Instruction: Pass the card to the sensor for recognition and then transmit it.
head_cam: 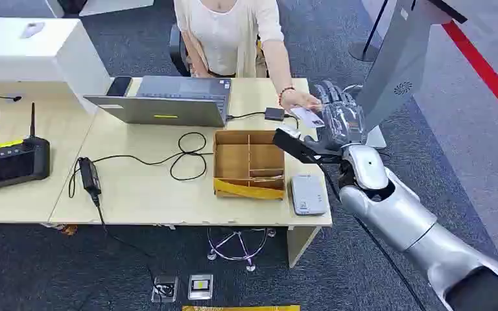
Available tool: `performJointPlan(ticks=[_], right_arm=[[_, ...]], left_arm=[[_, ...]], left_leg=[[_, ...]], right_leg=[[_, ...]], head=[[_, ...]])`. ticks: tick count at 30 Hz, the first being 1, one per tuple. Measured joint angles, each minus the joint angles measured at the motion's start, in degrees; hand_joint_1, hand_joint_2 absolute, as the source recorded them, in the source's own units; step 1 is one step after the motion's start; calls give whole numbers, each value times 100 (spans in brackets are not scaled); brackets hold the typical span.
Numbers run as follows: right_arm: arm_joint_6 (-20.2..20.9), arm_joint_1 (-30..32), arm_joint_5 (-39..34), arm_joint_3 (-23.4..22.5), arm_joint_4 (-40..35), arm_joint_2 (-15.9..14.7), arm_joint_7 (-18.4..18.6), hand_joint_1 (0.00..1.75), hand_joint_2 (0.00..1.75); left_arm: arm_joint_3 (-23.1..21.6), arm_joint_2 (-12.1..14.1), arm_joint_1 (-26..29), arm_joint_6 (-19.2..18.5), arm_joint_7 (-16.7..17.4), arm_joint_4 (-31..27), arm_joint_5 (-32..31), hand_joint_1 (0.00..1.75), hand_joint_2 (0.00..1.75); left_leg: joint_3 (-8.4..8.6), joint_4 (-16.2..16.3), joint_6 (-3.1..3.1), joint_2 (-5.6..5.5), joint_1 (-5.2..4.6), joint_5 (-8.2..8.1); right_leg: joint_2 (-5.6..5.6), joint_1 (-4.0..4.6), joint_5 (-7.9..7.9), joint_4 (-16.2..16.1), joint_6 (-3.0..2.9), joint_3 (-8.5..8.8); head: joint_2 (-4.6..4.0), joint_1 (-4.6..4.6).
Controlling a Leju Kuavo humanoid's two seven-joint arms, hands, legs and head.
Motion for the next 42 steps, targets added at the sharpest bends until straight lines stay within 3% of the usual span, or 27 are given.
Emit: performJointPlan(ticks=[7,8,23,42], right_arm=[[-124,-17,-2,0,85,33,118,14,175],[-127,-17,-2,0,94,35,118,175,175],[-533,-17,35,-4,267,63,236,175,175],[-551,39,61,-2,417,63,234,175,175]], left_arm=[[0,0,-1,-26,0,0,-33,0,0],[0,0,-1,-26,0,0,-33,0,0],[0,4,-2,-33,63,4,-101,0,0],[0,9,-2,-46,107,15,-160,0,0]], left_leg=[[1,0,0,0,0,0],[1,0,0,0,0,0],[2,0,0,0,0,0],[3,1,0,1,0,0]], right_leg=[[0,0,0,0,0,1],[0,0,0,0,0,1],[2,0,0,0,0,0],[3,0,0,0,0,0]], head=[[0,-2],[0,0],[0,0],[0,0]])
